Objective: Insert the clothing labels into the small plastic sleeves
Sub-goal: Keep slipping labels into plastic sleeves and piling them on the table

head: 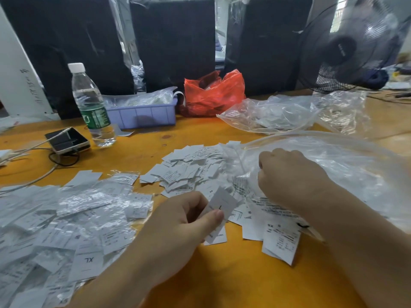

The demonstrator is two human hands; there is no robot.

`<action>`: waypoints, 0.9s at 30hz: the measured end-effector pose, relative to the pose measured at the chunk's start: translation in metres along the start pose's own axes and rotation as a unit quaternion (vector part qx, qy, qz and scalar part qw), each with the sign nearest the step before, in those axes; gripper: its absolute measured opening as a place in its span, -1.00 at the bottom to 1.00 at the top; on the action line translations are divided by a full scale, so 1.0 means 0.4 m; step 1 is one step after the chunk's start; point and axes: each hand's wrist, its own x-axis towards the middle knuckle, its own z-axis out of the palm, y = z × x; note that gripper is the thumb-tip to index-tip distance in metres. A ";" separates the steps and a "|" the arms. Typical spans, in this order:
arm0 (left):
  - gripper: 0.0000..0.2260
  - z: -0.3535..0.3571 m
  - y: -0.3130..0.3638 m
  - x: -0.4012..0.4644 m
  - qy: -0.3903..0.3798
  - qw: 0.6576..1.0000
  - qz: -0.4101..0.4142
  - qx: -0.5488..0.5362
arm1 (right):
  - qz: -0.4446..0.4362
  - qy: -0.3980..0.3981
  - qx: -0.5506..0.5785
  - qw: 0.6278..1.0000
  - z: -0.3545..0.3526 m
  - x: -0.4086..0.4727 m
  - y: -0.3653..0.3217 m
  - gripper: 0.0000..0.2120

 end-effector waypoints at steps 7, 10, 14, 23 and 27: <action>-0.61 0.001 -0.004 0.003 -0.004 1.000 -0.003 0.000 | -0.057 -0.047 0.019 0.997 0.008 -0.010 -0.012 -0.82; -0.59 -0.001 -0.007 0.003 -0.001 1.000 -0.003 0.012 | -0.095 -0.045 0.004 0.994 0.008 -0.011 -0.007 -0.71; -0.60 -0.003 -0.004 0.002 -0.003 1.000 -0.002 0.016 | -0.112 -0.069 0.010 0.991 0.006 -0.017 -0.001 -0.65; -0.71 -0.001 0.002 -0.002 0.003 1.000 0.010 0.016 | -0.093 0.037 0.030 0.995 -0.007 -0.026 -0.004 -0.70; -0.74 -0.002 -0.001 -0.003 -0.002 1.000 0.025 0.015 | -0.105 0.054 0.059 0.991 -0.010 -0.029 -0.014 -0.64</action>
